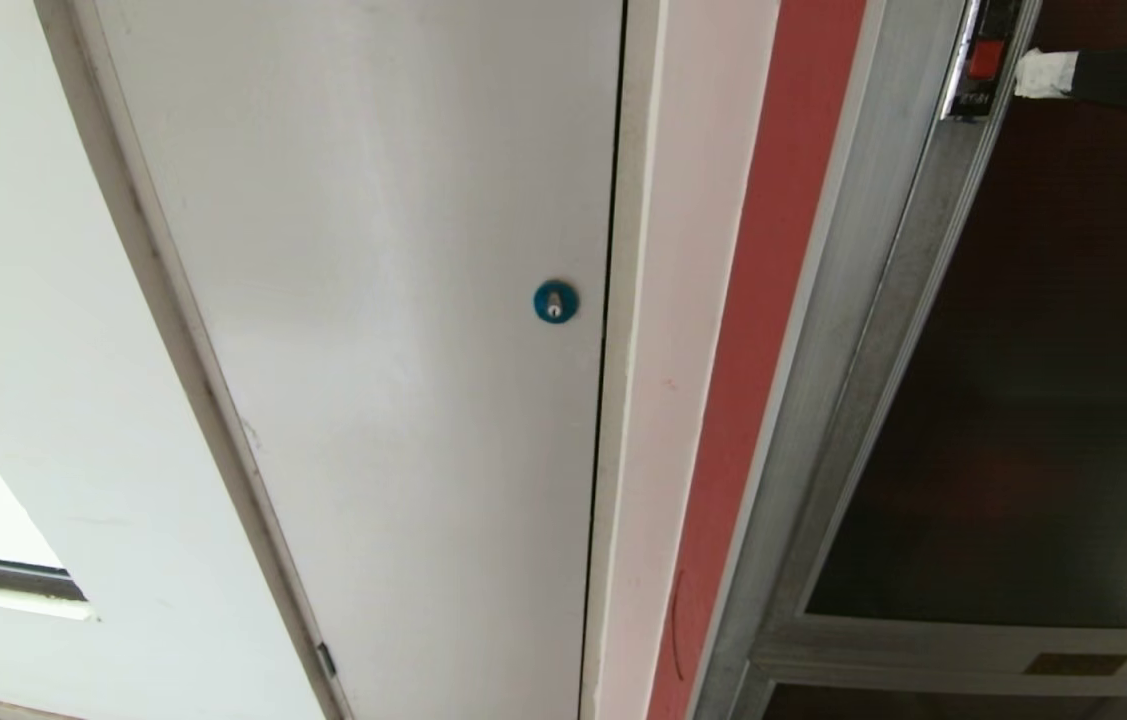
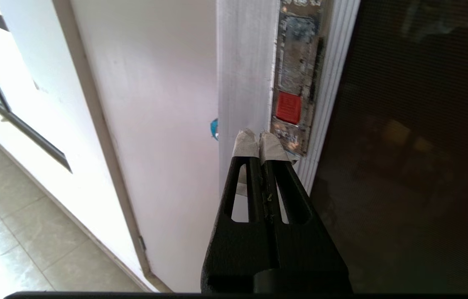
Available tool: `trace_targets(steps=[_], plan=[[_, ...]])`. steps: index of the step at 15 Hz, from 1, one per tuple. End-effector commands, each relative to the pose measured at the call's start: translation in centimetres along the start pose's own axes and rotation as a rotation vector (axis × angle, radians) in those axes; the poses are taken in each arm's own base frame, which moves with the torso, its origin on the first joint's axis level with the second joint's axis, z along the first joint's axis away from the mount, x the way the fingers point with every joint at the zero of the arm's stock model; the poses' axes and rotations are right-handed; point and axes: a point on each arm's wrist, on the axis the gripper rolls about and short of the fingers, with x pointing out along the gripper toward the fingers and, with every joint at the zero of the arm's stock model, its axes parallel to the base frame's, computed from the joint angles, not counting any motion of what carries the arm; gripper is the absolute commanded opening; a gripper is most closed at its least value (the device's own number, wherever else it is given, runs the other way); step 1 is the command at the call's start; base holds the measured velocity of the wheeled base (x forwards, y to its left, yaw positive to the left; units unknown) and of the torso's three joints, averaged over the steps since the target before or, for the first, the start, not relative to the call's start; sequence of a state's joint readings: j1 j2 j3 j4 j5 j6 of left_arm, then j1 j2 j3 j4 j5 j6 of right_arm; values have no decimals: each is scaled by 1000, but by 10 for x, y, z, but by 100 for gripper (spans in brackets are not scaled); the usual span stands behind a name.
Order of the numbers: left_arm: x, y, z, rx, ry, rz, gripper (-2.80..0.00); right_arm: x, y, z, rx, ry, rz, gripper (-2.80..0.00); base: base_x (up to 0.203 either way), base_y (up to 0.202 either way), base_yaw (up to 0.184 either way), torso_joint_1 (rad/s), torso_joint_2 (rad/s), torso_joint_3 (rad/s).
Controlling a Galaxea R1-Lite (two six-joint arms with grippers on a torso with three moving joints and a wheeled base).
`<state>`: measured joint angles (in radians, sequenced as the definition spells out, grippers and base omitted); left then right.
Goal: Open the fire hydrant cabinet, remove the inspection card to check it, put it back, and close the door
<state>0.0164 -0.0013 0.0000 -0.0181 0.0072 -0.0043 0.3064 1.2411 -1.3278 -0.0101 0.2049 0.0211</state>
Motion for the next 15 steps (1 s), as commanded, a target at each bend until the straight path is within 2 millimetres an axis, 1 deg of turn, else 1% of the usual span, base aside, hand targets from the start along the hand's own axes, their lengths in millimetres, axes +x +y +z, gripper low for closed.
trace_targets(steps=[1,5,9,15], plan=[[1,0,-2,0,7,1,-280,2,0,1,0,-1,12,-280,0,0,0,0,0,0],[1,0,-2,0,7,1,-280,14,-2,4,1,-5,21,-280,0,0,0,0,0,0],[1,0,-2,0,7,1,-280,25,-5,3,2,1,13,-280,0,0,0,0,0,0],[1,0,-2,0,7,1,-280,27,-8,2,24,4,-30,-280,0,0,0,0,0,0]])
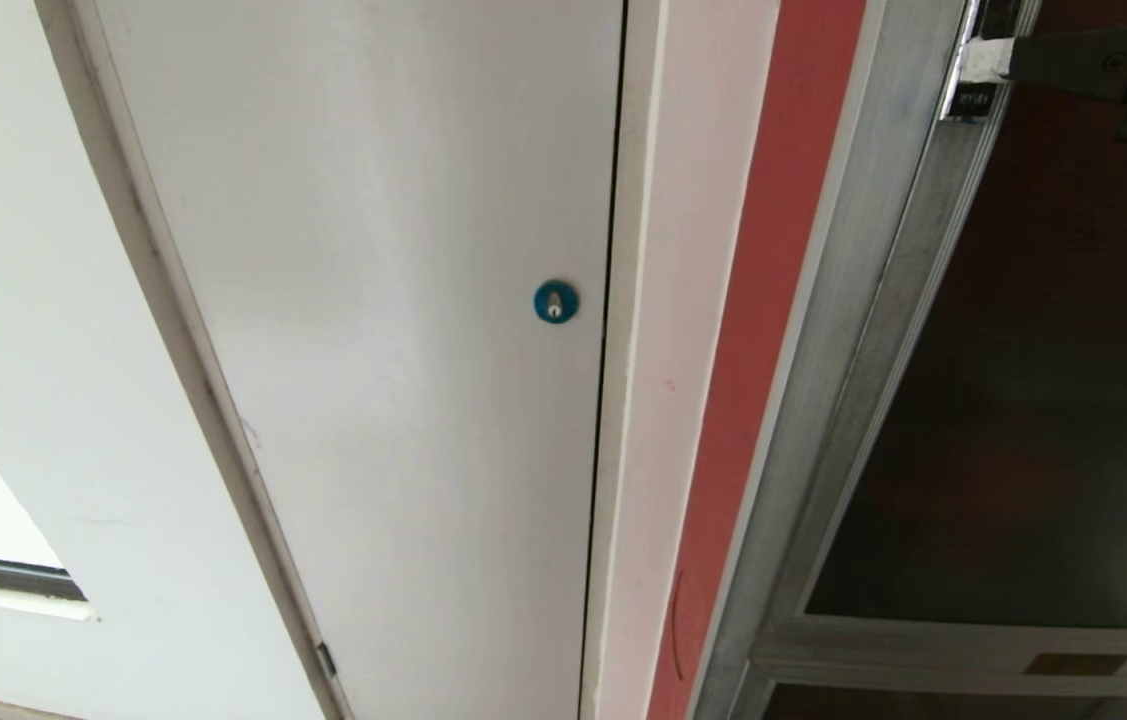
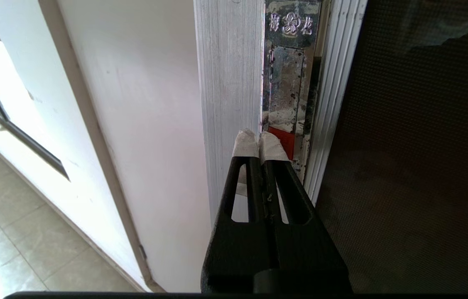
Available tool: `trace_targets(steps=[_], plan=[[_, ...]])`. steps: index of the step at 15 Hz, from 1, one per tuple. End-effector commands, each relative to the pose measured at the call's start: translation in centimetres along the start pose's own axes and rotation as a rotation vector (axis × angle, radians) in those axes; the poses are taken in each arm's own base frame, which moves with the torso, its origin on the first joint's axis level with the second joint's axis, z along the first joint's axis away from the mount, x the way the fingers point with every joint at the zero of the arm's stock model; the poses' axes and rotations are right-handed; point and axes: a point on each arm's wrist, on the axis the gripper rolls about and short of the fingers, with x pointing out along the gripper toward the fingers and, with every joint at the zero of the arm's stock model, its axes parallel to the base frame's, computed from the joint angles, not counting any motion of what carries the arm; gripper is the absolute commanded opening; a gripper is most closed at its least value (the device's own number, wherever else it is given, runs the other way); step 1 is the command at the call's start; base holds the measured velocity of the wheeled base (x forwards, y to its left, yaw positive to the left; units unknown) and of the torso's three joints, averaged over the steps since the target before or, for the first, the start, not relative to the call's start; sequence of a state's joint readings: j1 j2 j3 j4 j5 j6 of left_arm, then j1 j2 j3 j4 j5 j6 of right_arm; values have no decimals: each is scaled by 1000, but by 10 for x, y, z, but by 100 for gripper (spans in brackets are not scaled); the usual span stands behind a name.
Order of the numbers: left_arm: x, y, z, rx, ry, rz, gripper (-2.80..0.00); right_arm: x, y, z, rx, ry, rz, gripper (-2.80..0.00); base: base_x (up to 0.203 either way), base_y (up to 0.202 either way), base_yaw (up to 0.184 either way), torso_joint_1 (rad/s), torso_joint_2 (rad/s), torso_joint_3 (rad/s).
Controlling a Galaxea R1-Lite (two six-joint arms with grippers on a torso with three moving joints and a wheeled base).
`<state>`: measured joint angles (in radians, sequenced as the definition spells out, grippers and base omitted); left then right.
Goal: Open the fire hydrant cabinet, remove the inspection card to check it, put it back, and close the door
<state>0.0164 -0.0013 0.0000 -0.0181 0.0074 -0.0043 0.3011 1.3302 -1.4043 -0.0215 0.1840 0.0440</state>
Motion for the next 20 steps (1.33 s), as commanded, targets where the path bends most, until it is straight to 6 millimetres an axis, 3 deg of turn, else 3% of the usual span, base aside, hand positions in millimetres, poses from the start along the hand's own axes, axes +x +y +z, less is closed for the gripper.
trace_targets(steps=[1,15,20], plan=[[1,0,-2,0,7,1,-280,1,-2,-1,2,2,-12,-280,0,0,0,0,0,0],[1,0,-2,0,7,1,-280,-5,-4,-4,-7,11,-54,-280,0,0,0,0,0,0],[1,0,-2,0,7,1,-280,-35,11,3,5,18,4,-280,0,0,0,0,0,0]])
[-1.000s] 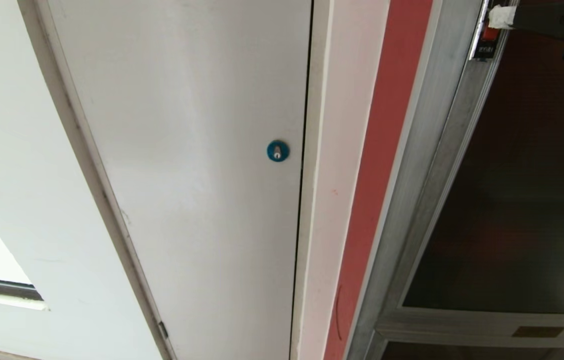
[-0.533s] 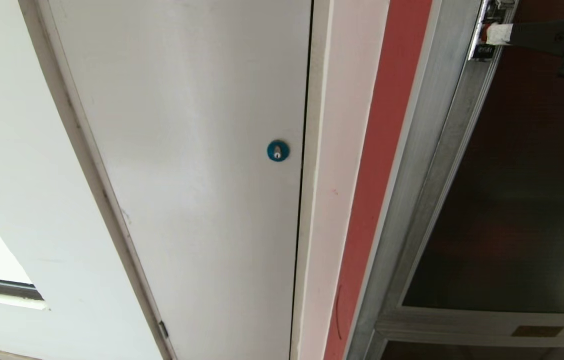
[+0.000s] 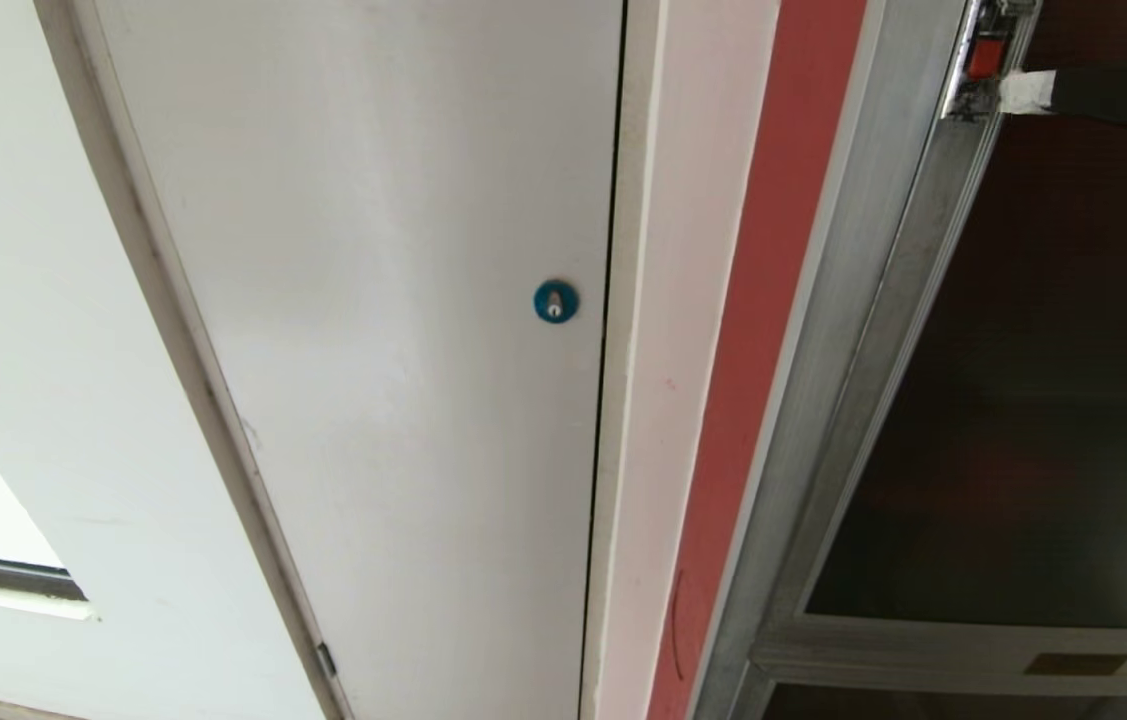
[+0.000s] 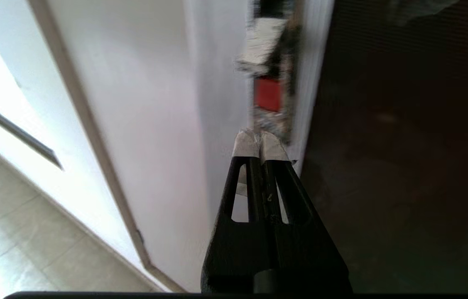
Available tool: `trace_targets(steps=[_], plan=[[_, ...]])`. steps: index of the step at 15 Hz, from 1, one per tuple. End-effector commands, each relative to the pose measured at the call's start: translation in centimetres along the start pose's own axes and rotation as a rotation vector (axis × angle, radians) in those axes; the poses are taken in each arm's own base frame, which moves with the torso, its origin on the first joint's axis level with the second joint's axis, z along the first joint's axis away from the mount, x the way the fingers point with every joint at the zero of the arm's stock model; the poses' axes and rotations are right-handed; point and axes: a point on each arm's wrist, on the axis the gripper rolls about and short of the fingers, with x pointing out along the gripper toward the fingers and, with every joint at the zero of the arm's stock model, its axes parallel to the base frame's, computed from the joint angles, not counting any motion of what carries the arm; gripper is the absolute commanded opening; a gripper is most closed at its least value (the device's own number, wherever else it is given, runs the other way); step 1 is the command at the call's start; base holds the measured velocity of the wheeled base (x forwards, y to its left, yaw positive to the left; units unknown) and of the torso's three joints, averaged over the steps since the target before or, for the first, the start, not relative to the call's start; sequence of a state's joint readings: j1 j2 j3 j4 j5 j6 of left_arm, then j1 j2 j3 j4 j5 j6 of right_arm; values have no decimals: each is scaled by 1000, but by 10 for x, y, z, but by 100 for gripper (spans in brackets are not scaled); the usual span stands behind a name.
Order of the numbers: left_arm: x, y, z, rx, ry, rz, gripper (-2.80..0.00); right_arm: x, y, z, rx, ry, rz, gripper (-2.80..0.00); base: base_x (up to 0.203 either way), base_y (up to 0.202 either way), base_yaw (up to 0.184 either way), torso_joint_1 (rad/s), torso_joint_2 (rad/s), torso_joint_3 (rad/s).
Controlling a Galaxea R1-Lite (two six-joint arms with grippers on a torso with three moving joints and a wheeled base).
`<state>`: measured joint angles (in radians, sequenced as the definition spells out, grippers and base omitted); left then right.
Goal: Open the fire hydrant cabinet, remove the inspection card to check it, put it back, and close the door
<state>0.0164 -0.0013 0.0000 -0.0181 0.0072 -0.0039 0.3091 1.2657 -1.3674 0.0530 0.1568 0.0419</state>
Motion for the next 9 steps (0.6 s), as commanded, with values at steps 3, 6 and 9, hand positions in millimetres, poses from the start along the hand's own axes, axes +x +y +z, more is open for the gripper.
trace_targets(steps=[3,6,9], plan=[[1,0,-2,-1,7,1,-280,-32,23,-7,9,2,89,-280,0,0,0,0,0,0],[1,0,-2,-1,7,1,-280,-30,41,-26,19,-26,-49,-280,0,0,0,0,0,0],[1,0,-2,-1,7,1,-280,-25,54,-40,-16,-148,-181,-280,0,0,0,0,0,0]])
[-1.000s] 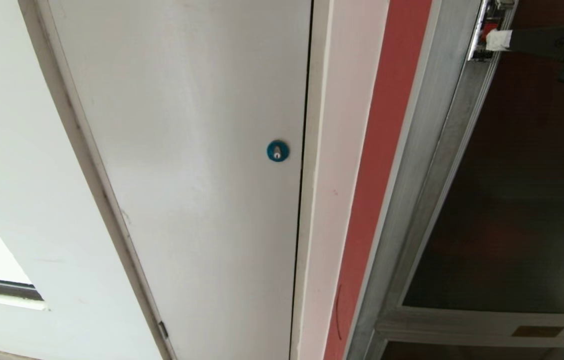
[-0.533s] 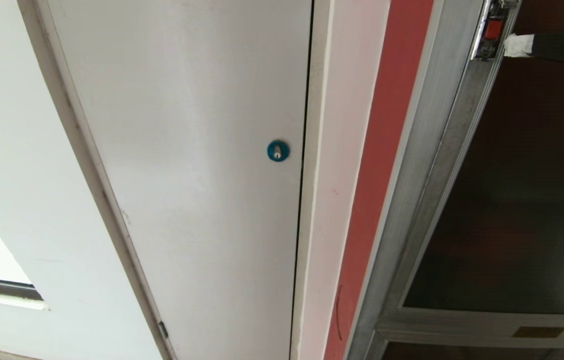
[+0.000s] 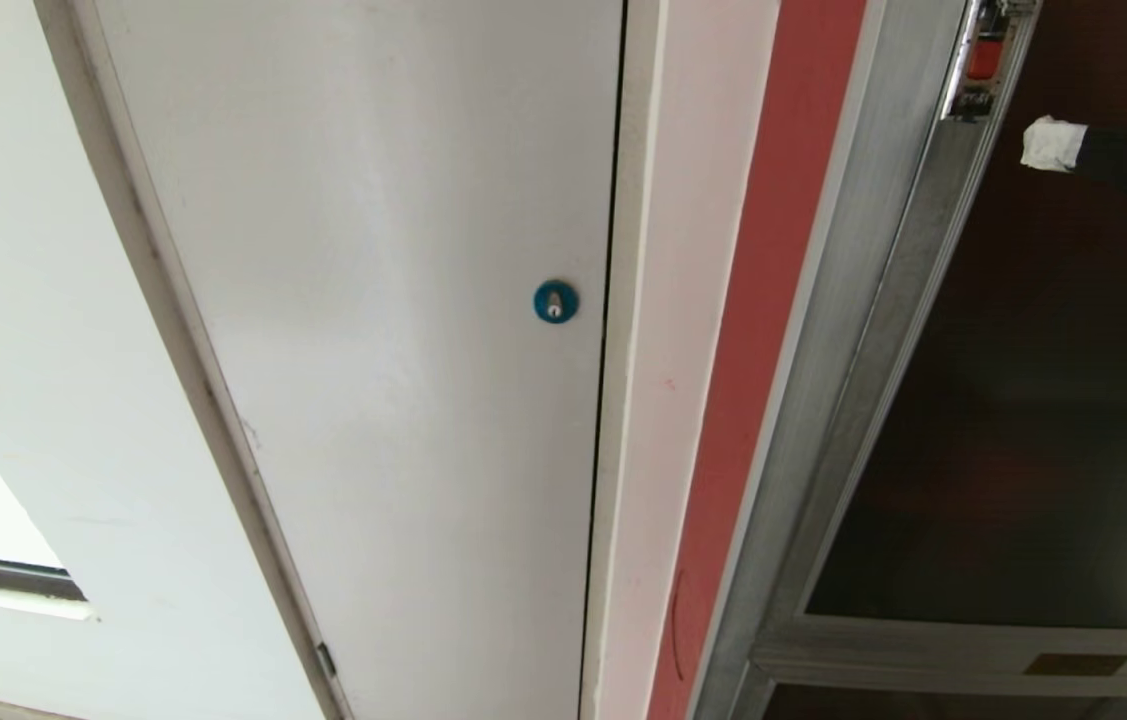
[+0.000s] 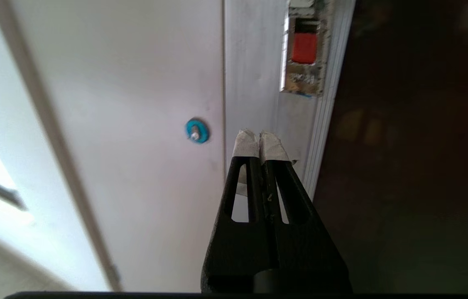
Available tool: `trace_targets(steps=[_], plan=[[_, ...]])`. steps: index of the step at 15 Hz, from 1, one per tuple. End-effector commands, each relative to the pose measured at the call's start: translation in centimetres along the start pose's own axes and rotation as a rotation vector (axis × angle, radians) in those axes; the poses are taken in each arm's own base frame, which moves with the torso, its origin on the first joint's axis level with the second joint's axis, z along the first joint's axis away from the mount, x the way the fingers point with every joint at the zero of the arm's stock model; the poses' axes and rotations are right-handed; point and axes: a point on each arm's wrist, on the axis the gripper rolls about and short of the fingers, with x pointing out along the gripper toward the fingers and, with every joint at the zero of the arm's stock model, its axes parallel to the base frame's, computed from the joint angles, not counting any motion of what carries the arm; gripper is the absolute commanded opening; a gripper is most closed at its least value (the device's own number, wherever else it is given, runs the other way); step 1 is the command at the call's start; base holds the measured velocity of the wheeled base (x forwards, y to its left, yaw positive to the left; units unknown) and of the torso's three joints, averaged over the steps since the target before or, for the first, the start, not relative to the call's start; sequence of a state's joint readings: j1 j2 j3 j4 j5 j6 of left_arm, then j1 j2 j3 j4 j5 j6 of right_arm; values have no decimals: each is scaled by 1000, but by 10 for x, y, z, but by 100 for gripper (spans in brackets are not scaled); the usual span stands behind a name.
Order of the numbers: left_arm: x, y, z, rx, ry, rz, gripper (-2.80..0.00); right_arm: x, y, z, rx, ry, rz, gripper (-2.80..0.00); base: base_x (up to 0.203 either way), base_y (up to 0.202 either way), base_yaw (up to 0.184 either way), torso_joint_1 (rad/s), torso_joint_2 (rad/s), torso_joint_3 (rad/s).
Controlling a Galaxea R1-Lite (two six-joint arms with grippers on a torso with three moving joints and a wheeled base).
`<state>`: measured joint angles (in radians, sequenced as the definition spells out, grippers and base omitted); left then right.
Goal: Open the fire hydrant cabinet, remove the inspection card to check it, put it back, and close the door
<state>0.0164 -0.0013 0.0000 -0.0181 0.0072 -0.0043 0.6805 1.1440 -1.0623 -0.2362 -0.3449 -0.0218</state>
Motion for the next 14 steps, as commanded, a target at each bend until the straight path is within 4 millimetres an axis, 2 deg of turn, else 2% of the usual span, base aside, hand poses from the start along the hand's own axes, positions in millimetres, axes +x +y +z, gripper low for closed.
trace_targets(steps=[1,5,6,14], plan=[[1,0,-2,0,7,1,-280,1,7,-6,-14,-81,-81,-280,0,0,0,0,0,0],[1,0,-2,0,7,1,-280,16,13,-14,-107,-174,-175,-280,0,0,0,0,0,0],[1,0,-2,0,7,1,-280,19,14,-14,-119,-184,-184,0,0,0,0,0,0,0],[1,0,-2,0,7,1,-280,34,20,-9,-111,-269,-247,0,0,0,0,0,0,0]])
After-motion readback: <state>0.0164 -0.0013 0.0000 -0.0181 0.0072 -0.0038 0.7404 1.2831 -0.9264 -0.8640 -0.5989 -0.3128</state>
